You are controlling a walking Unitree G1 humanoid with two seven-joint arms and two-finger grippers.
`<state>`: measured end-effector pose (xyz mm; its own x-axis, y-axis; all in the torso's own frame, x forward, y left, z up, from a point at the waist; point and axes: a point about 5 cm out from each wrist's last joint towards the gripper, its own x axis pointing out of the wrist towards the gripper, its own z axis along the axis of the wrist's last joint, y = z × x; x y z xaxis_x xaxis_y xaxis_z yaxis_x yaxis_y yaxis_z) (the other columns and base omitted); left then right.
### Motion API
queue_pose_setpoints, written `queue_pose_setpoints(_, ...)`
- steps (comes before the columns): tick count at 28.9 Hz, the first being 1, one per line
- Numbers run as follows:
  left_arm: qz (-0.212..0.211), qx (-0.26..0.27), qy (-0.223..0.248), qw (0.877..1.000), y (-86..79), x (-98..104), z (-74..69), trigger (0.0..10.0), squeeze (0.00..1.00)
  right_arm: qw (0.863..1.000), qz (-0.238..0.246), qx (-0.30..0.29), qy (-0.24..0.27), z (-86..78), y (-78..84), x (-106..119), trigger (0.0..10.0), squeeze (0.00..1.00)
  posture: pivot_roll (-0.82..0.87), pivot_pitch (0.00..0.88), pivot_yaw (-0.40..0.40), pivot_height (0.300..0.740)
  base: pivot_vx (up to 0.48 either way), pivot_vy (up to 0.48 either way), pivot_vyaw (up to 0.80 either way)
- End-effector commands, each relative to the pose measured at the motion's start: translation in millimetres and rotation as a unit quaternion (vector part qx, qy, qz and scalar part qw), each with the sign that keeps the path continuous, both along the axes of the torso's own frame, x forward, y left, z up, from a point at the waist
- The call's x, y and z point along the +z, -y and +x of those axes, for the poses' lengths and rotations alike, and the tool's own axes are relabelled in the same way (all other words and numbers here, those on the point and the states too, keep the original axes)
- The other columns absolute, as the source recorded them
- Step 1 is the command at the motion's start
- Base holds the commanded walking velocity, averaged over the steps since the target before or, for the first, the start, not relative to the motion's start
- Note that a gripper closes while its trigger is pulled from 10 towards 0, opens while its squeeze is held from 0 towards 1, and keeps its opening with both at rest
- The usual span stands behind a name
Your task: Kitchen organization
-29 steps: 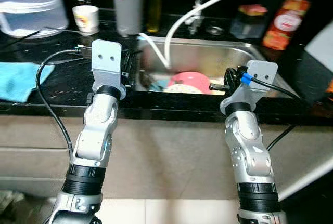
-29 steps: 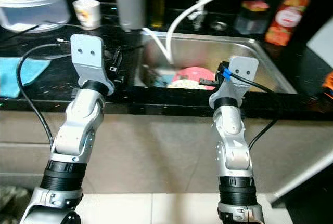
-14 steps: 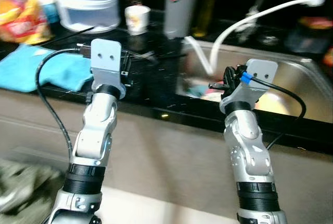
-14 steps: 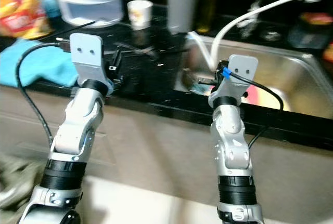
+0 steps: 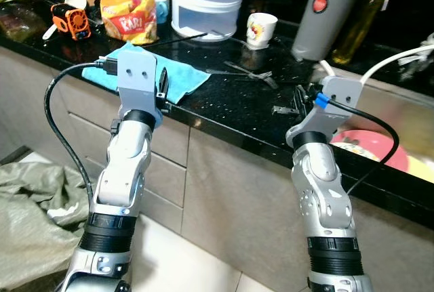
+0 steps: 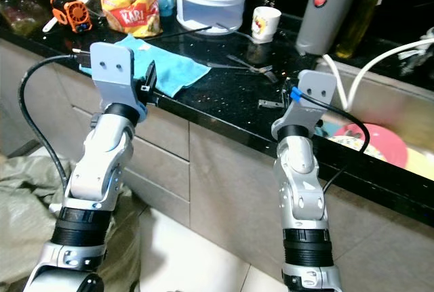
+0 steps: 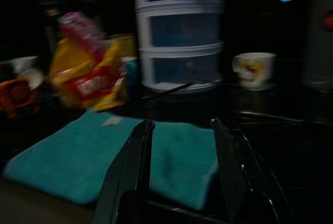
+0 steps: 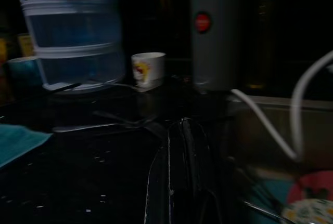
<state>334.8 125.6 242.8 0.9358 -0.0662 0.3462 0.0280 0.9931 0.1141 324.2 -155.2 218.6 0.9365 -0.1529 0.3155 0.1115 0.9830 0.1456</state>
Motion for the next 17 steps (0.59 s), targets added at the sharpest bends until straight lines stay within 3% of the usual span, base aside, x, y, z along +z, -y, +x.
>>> queue_pose_setpoints(1, 0.002, -0.007, -0.010, 1.000, 3.6, -2.6, 0.6, 10.0, 0.00, 1.000, 0.004, -0.006, -0.007, -0.6, 4.1, -3.3, 10.0, 0.00, 0.17, 0.000, -0.076, 0.740, 0.000, 0.000, 0.00)
queue_pose_setpoints(4, 0.002, -0.007, -0.011, 1.000, 3.6, -2.8, 0.6, 10.0, 0.00, 1.000, 0.007, -0.005, -0.009, -0.6, 3.8, -3.8, 10.0, 0.00, 0.17, 0.000, -0.076, 0.740, 0.000, 0.000, -0.38)
queue_pose_setpoints(14, 0.002, -0.008, -0.013, 1.000, 4.2, -3.1, 1.0, 10.0, 0.00, 1.000, 0.011, -0.003, -0.012, 0.1, 4.0, -4.2, 10.0, 0.00, 0.17, 0.000, -0.077, 0.740, 0.000, 0.000, -0.77)
queue_pose_setpoints(17, 0.002, -0.008, -0.013, 1.000, 4.5, -3.2, 0.9, 10.0, 0.00, 1.000, 0.005, -0.004, -0.011, -0.1, 4.1, -3.7, 10.0, 0.00, 0.17, 0.000, -0.077, 0.740, 0.000, 0.000, 0.00)
